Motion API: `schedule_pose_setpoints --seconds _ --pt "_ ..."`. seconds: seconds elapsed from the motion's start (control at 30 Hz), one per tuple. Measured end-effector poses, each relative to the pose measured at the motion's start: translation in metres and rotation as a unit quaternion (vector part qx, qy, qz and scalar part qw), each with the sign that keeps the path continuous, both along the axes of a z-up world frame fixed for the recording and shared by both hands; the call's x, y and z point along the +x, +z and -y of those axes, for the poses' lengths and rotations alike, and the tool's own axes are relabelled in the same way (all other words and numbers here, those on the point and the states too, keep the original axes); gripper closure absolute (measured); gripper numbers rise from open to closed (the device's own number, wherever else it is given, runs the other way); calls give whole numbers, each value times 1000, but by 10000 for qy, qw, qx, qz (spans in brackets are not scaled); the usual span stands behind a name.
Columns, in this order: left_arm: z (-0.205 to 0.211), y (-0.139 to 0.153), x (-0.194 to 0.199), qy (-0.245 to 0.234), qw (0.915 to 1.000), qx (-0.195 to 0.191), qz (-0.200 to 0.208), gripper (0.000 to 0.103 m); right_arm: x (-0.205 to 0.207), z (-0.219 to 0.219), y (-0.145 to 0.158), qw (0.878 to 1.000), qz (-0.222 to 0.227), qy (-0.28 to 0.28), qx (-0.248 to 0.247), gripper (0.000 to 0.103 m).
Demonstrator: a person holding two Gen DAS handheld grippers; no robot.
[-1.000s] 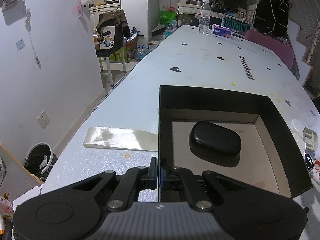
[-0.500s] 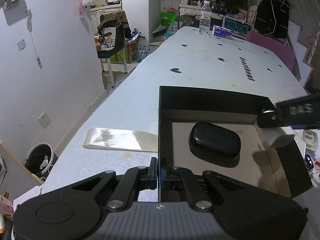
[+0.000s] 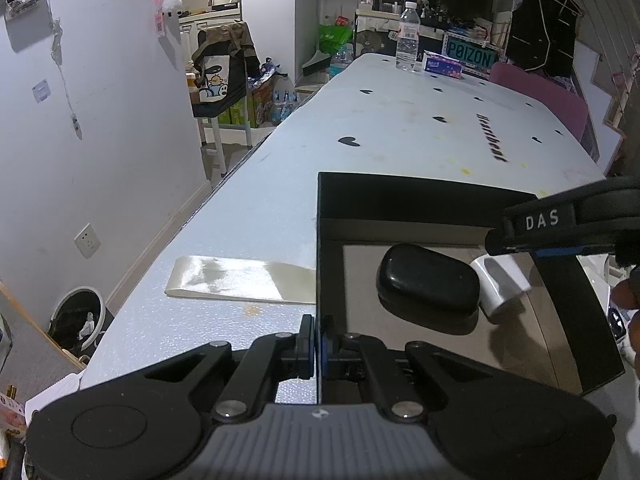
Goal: Organize rigid objects
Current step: 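Carry the white charger into the box and release it beside the earbud case, then move the right gripper back to the orange-handled scissors and grasp them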
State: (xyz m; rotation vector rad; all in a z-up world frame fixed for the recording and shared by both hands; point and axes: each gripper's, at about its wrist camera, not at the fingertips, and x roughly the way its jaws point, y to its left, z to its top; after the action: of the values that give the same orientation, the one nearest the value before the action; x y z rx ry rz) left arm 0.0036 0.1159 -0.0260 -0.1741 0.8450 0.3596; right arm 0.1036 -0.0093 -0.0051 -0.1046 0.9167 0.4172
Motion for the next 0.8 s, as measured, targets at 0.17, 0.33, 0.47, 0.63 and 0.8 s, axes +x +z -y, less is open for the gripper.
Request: schedule_pose_setpoints --seconds 0.17,0.33,0.47,0.63,0.8 --pt "1 1 0 0 10000 6 0 100 -6 1 8 9999 66 68 62 56" --pt "1 1 0 4 10000 -4 0 100 -14 9 19 9997 139 124 177 56" --pt "1 1 0 3 10000 -7 -1 100 -28 23 31 9991 249 141 309 55" --pt "1 0 0 4 10000 -6 1 100 -45 45 42 9981 324 119 506 55" --pt "1 1 0 5 10000 -6 1 100 -61 67 49 9975 441 43 555 49"
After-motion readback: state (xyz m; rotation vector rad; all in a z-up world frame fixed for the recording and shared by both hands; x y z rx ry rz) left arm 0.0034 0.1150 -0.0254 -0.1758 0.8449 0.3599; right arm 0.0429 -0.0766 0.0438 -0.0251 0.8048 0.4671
